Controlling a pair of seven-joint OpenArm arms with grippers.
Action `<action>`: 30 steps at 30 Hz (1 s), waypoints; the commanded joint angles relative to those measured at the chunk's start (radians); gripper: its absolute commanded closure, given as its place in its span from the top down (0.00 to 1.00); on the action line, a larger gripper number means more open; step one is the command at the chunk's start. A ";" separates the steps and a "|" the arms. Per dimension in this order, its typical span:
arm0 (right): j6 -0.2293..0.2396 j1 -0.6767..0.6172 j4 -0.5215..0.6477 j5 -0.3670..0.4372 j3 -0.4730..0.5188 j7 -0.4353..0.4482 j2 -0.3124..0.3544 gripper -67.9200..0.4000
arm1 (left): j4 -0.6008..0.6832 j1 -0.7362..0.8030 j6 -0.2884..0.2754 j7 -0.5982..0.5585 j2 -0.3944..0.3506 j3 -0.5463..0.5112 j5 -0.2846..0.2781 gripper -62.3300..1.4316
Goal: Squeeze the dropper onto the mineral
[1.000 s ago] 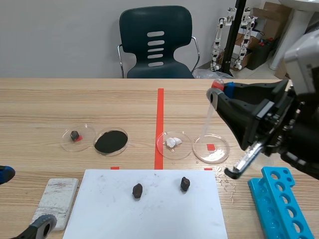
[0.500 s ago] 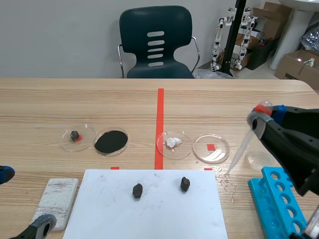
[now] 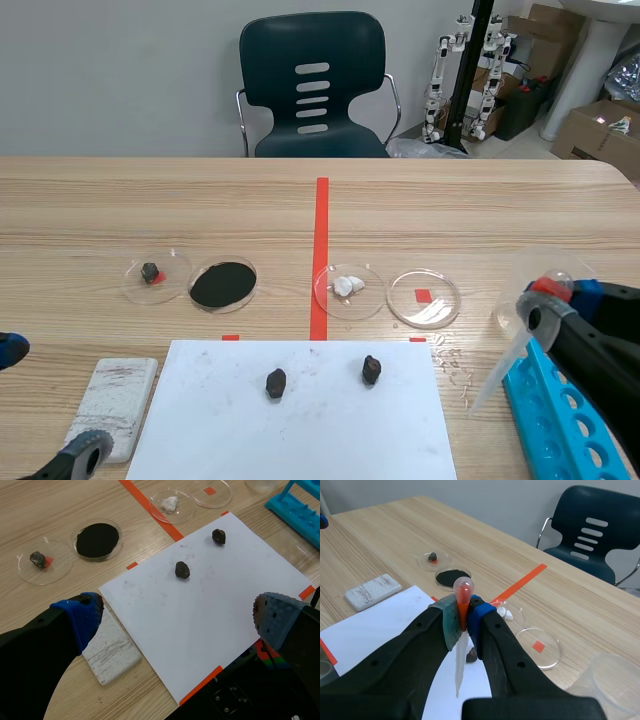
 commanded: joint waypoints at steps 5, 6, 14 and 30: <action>0.008 -0.039 0.027 0.014 0.006 0.014 -0.002 0.02 | 0.008 -0.003 -0.002 -0.017 0.007 -0.001 -0.010 1.00; 0.008 -0.042 0.031 0.014 0.006 0.015 -0.002 0.02 | 0.008 -0.003 -0.002 -0.017 0.007 -0.001 -0.010 1.00; 0.008 -0.044 0.032 0.014 0.005 0.014 -0.002 0.02 | 0.008 -0.003 -0.002 -0.017 0.007 -0.001 -0.010 1.00; 0.008 -0.044 0.032 0.014 0.006 0.014 -0.002 0.02 | 0.008 -0.003 -0.002 -0.017 0.007 -0.001 -0.010 1.00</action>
